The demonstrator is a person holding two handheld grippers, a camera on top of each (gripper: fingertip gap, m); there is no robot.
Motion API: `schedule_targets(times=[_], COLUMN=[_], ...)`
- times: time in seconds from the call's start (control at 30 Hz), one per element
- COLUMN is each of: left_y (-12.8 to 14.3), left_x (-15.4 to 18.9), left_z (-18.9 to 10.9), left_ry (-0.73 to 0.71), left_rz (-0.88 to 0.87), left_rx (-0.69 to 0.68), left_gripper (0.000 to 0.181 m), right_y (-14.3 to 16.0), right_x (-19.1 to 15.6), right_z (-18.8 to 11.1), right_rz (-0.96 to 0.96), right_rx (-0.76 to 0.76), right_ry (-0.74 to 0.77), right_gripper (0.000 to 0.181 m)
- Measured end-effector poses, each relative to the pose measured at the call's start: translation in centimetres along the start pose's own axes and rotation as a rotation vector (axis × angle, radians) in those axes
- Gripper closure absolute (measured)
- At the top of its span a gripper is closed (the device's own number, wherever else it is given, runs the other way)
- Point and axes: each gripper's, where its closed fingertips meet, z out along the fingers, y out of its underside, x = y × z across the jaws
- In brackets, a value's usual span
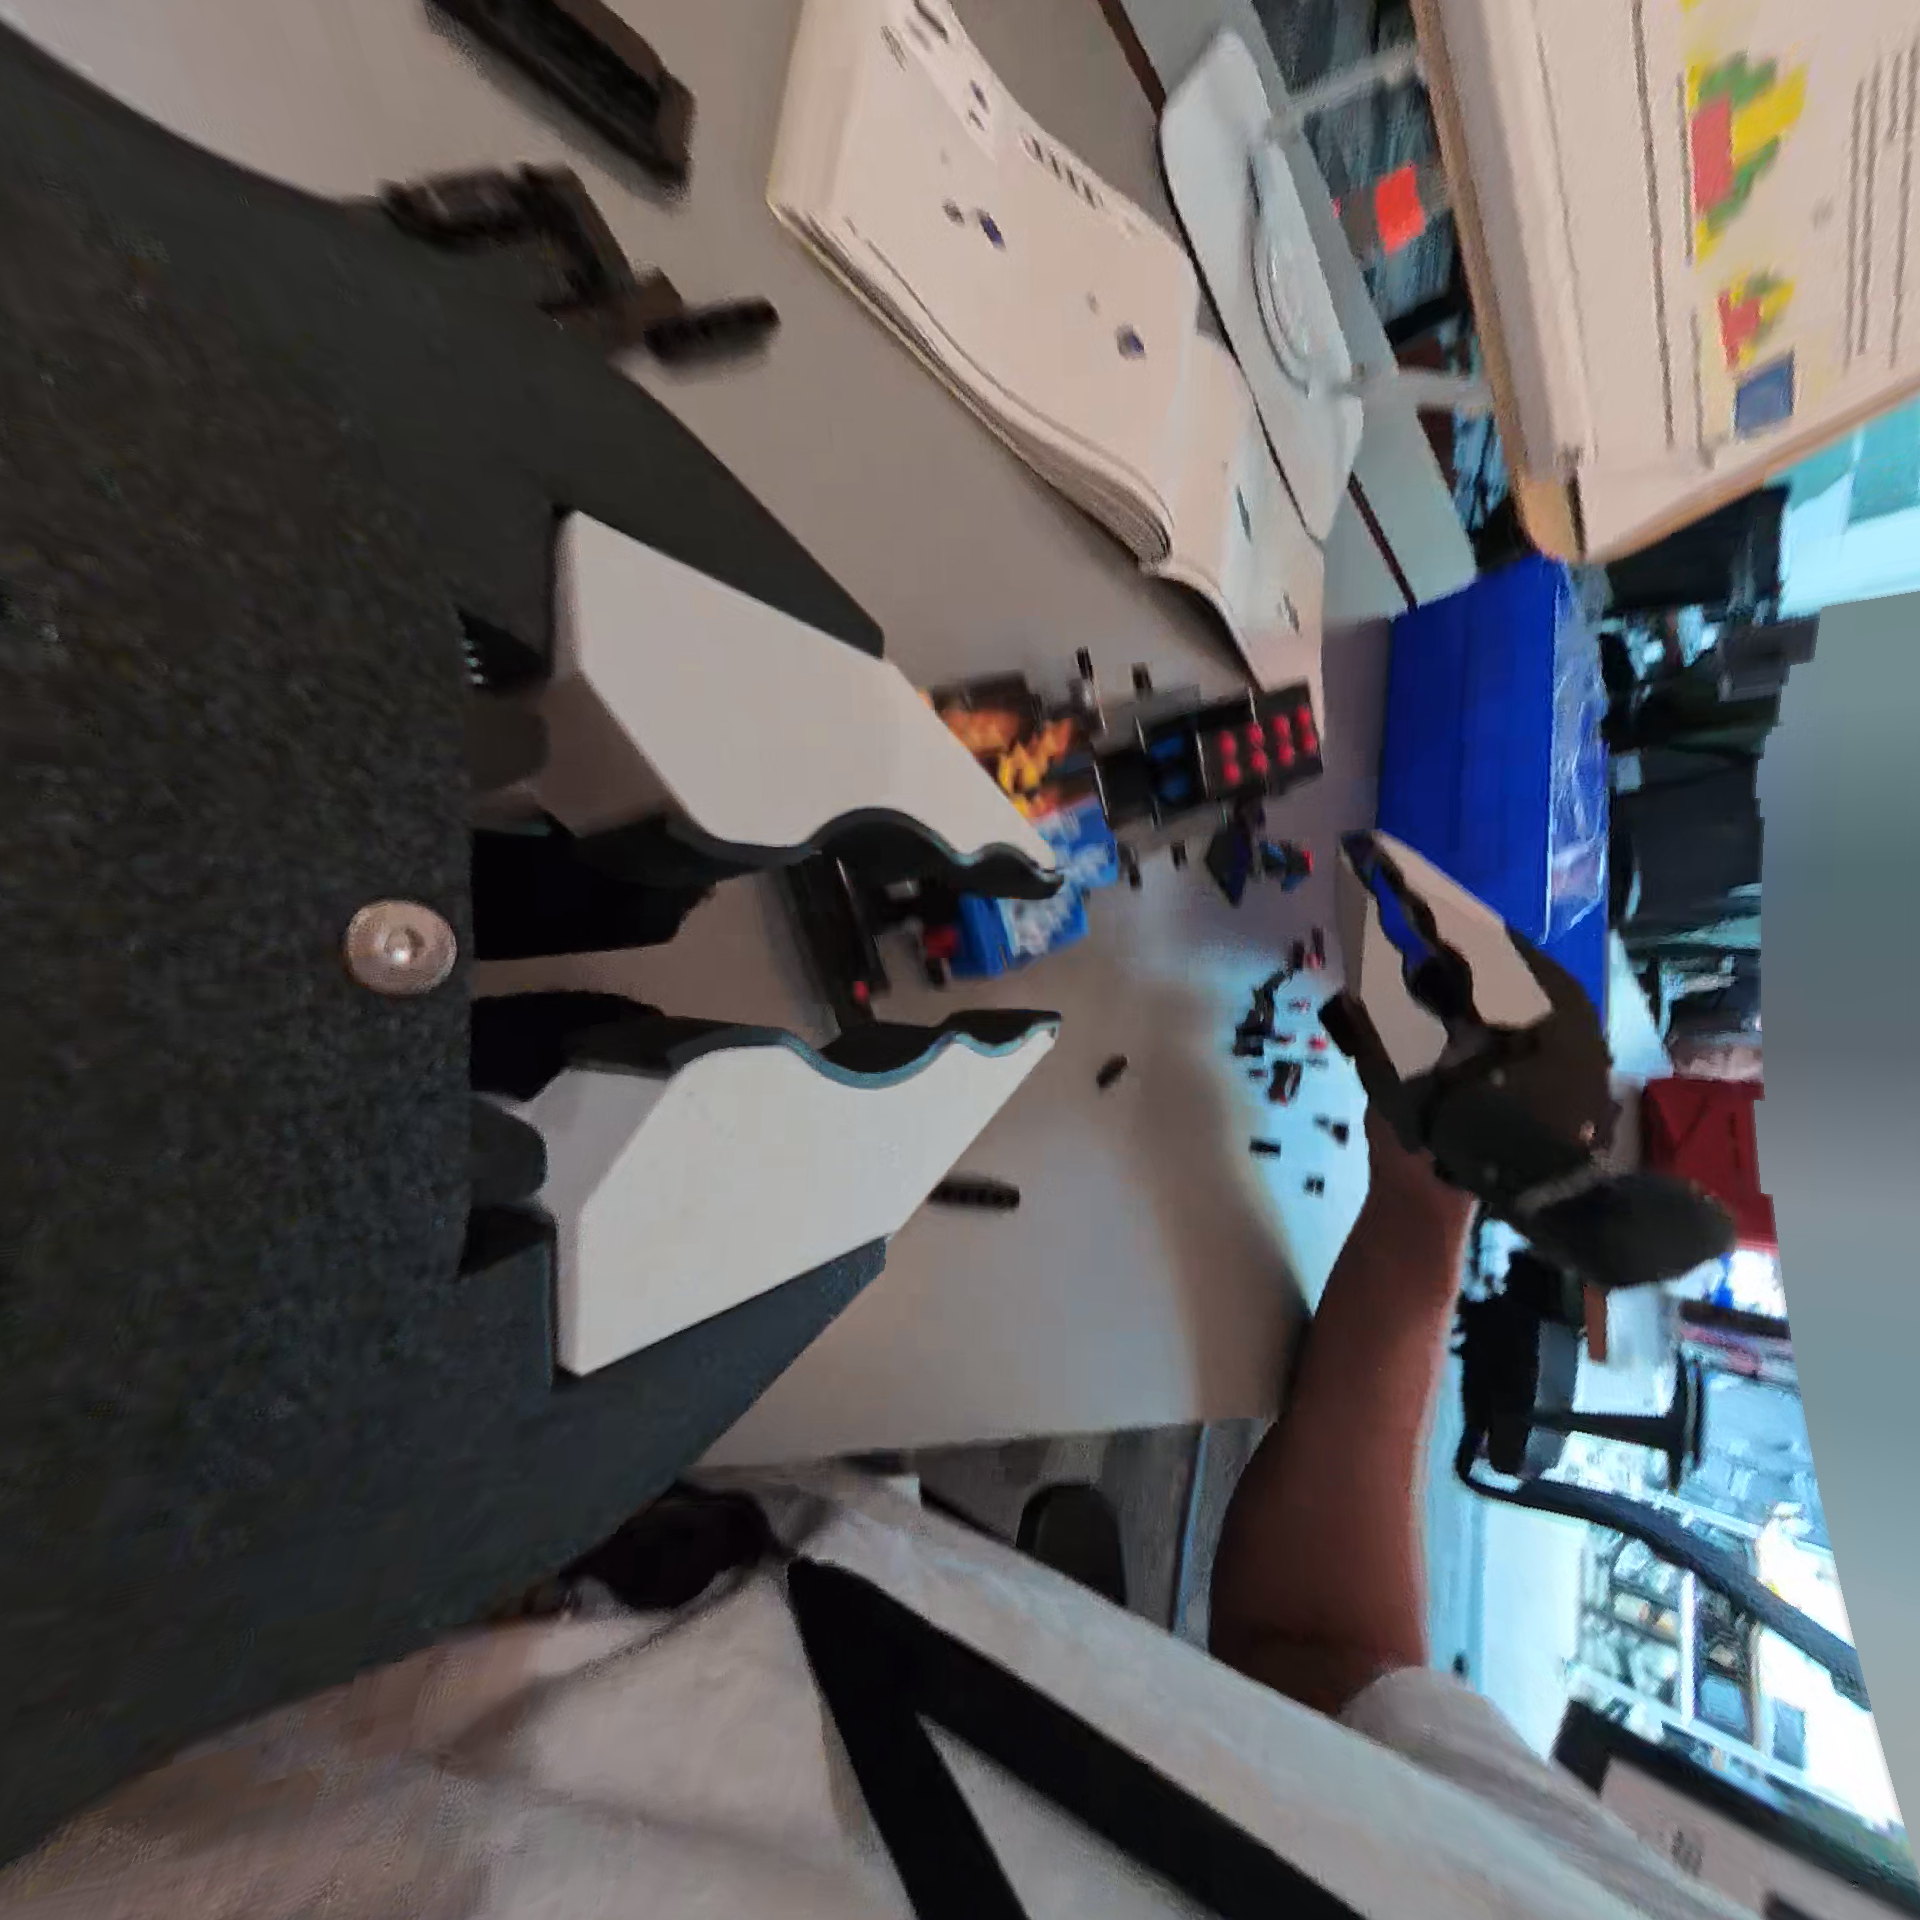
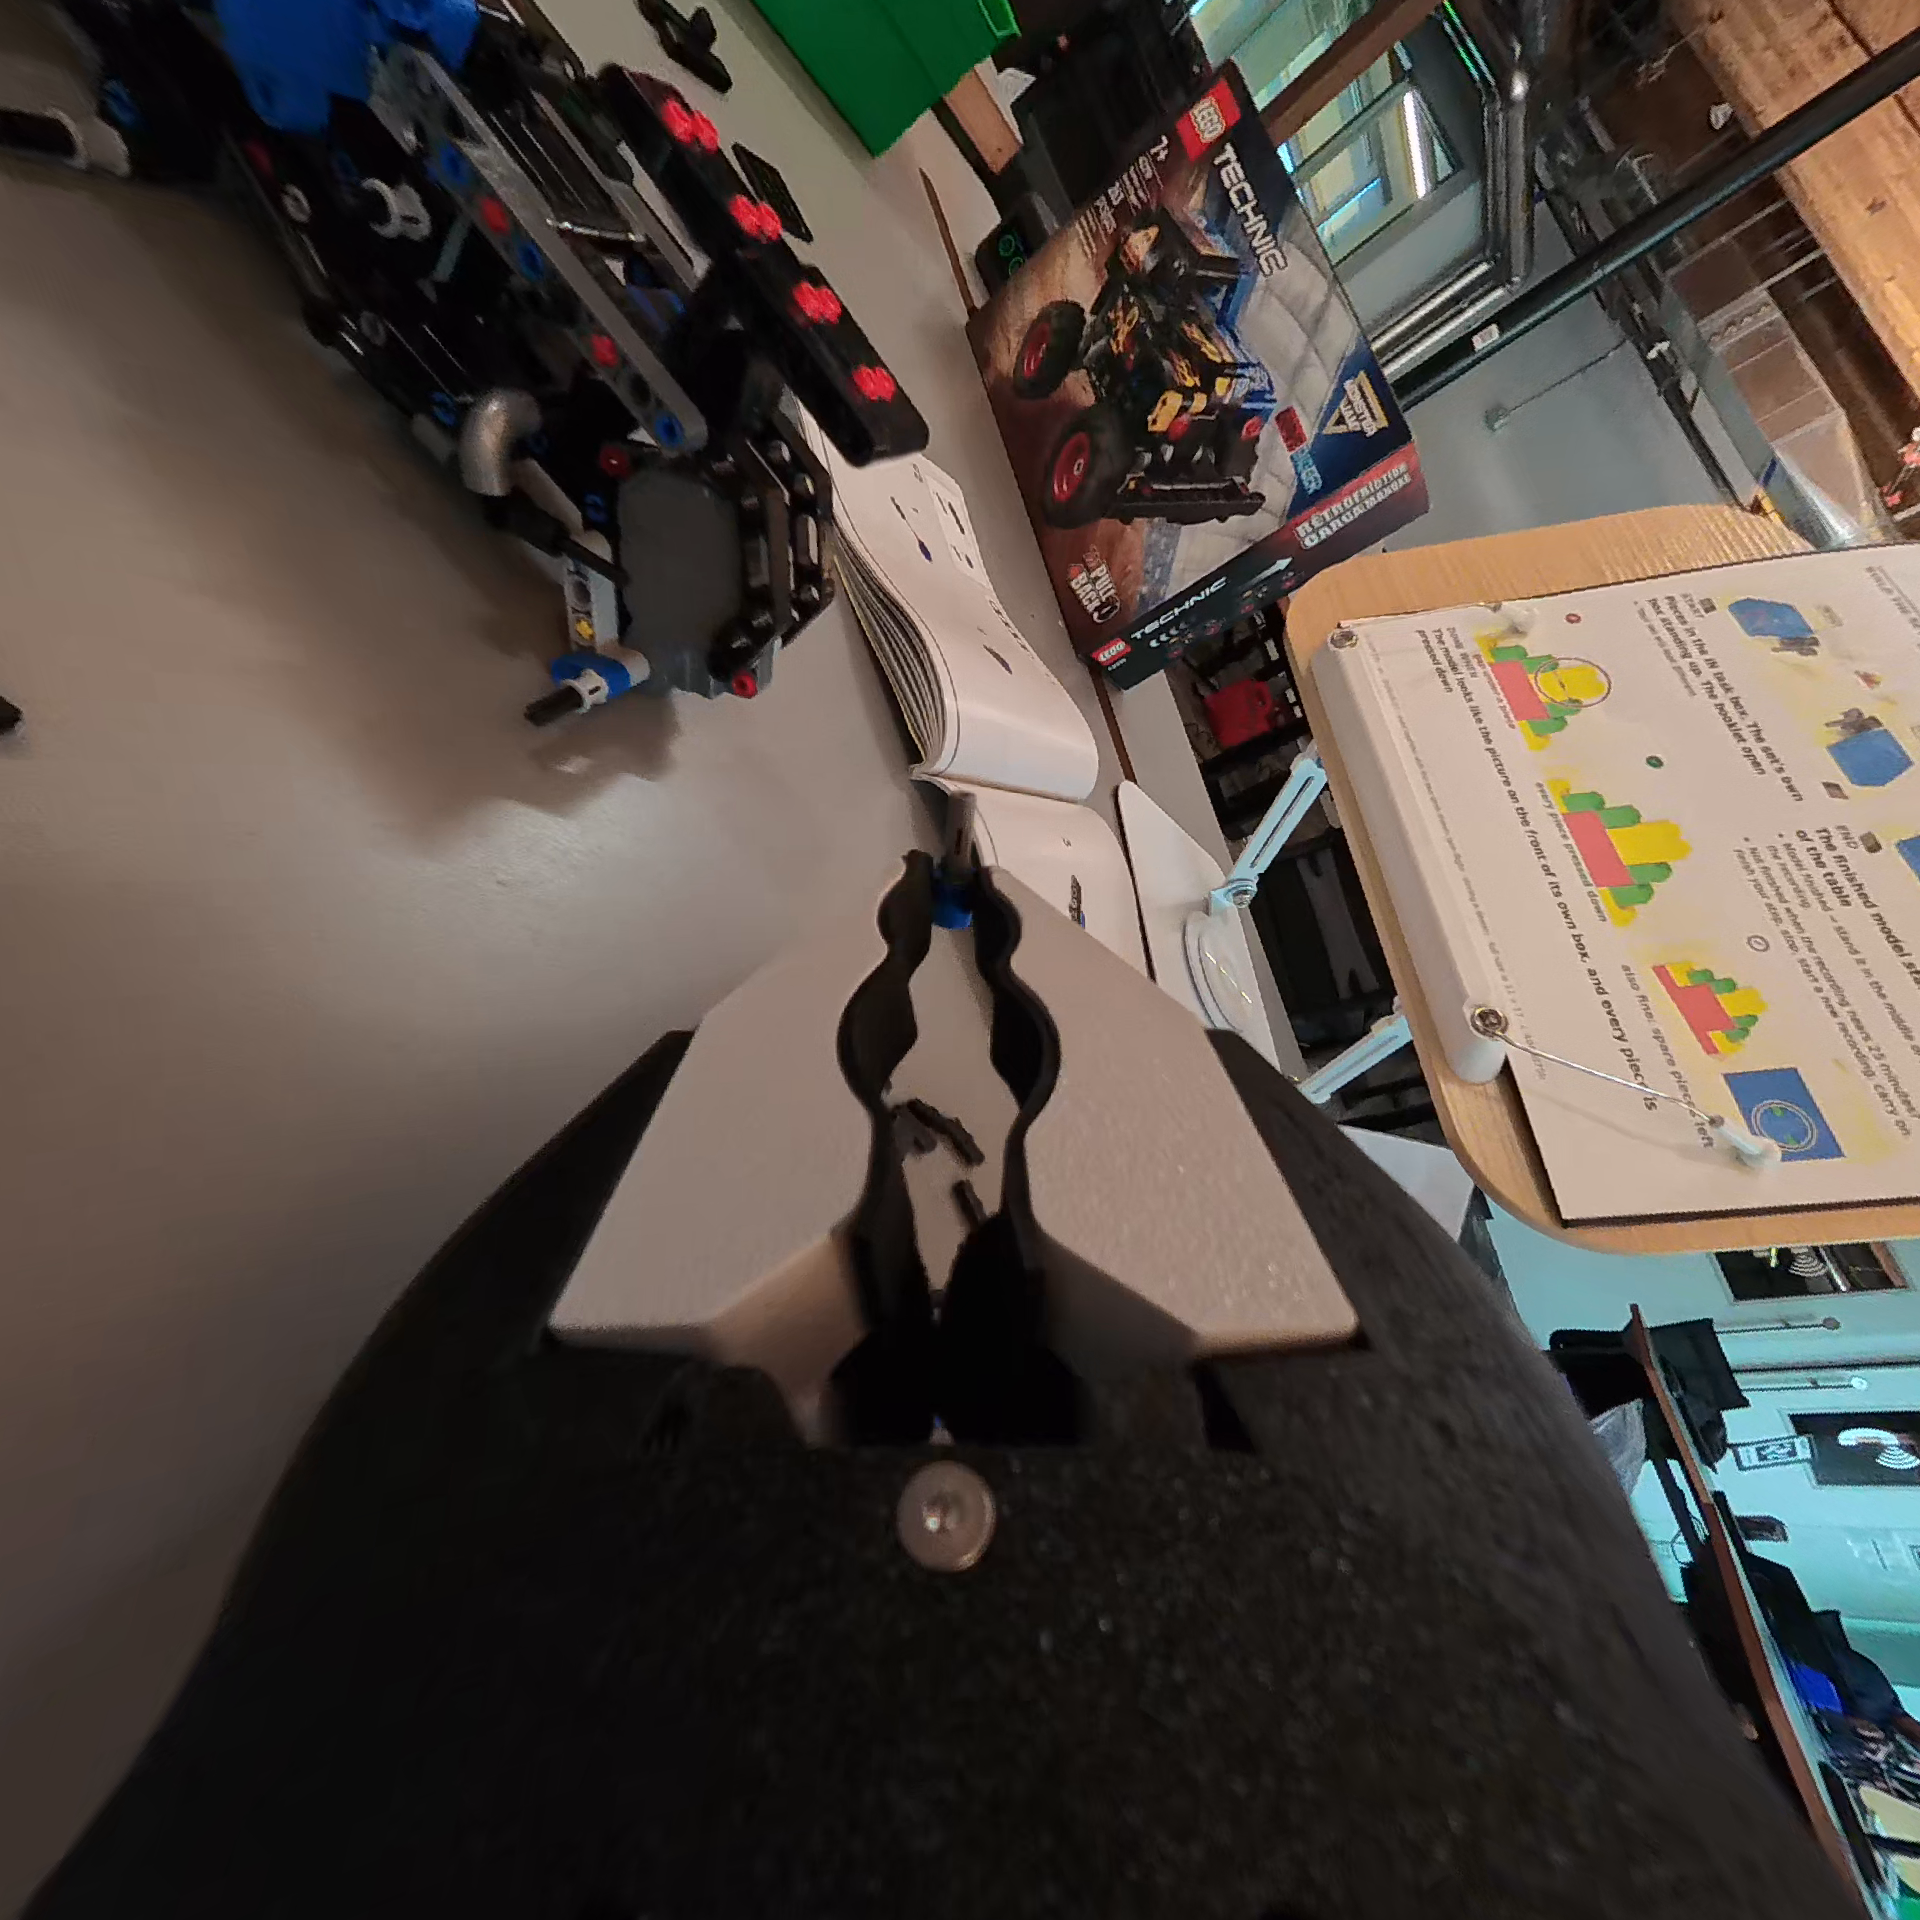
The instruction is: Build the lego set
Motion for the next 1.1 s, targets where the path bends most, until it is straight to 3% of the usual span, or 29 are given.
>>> schedule_targets(times=[0.07,0.23,0.33,0.5,0.83,0.9,1.03,1.1], left_y=[-0.1,2.7,5.0,6.6,7.2,5.2,-2.1,-3.7], left_x=[3.1,8.6,8.2,8.4,8.6,8.1,5.6,3.9], left_z=[2.0,6.6,7.9,8.8,10.1,10.5,10.4,10.3], left_ry=[0.068,0.2,0.176,0.234,0.256,0.246,0.192,0.131], left_rz=[0.043,0.027,0.114,0.173,0.183,0.199,0.266,0.344], left_rx=[-0.095,-0.38,-0.535,-0.672,-0.664,-0.563,-0.286,-0.257], left_gripper=[0.168,0.164,0.162,0.167,0.175,0.175,0.176,0.176], right_y=[-0.3,-1.0,-1.3,-2.2,-3.0,-3.3,-5.7,-8.1], right_x=[-0.1,0.0,-0.4,-1.2,-1.5,-1.6,-2.7,-4.3], right_z=[-0.1,-0.4,-0.5,-0.5,-0.8,-0.8,-1.1,-1.3], right_rz=[-0.014,-0.002,-0.004,-0.022,-0.04,-0.038,0.036,0.085], right_rx=[0.003,0.028,0.034,0.052,0.066,0.078,0.172,0.249], right_ry=[0.004,0.004,-0.014,-0.04,-0.053,-0.056,-0.119,-0.202], right_gripper=[0.175,0.175,0.175,0.175,0.175,0.175,0.174,0.175])
